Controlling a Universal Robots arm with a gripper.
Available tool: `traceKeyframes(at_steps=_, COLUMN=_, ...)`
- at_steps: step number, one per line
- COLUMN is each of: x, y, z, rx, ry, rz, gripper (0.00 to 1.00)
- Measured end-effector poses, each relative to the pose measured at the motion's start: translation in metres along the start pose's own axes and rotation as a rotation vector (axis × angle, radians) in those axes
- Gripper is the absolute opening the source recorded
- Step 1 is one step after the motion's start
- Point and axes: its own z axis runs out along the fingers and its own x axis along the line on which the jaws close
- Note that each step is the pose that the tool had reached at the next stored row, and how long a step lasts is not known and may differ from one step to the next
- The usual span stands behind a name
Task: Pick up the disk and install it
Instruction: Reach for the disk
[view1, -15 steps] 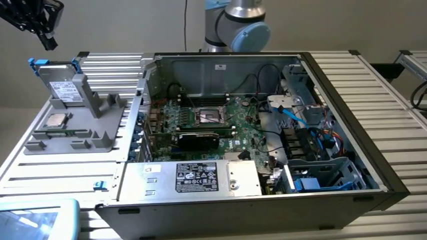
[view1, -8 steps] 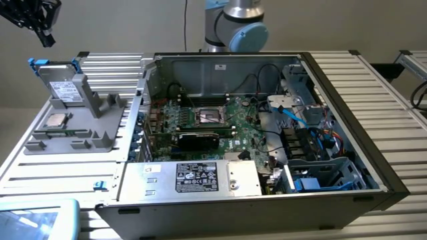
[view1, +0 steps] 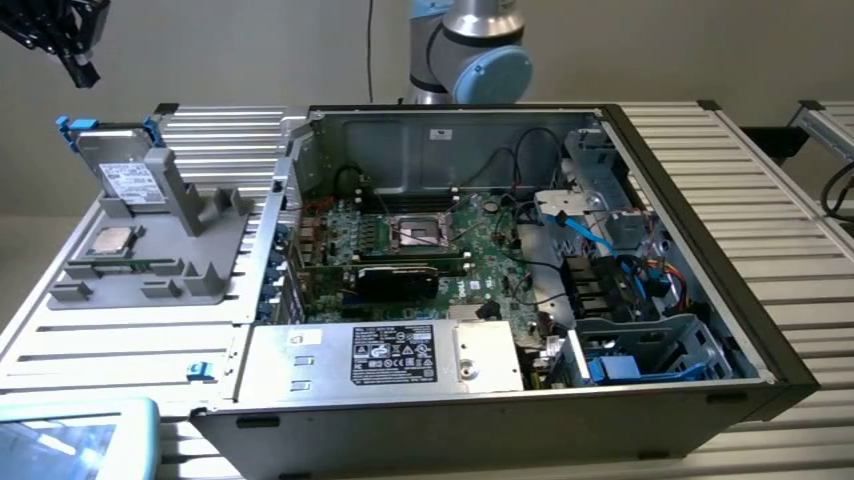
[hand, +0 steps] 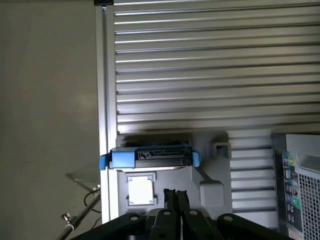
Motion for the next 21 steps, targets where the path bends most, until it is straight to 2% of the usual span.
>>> traceKeyframes(at_steps=13, x=0.030, y=0.0192, z=0.0022, rx=0.0000, ry=0.0001, rz=0.000, gripper=0.11)
traceKeyframes(at_steps=21, x=0.038, y=0.0234, z=0.0038, rx=0.0000, ry=0.0011, rz=-0.021, gripper=0.11)
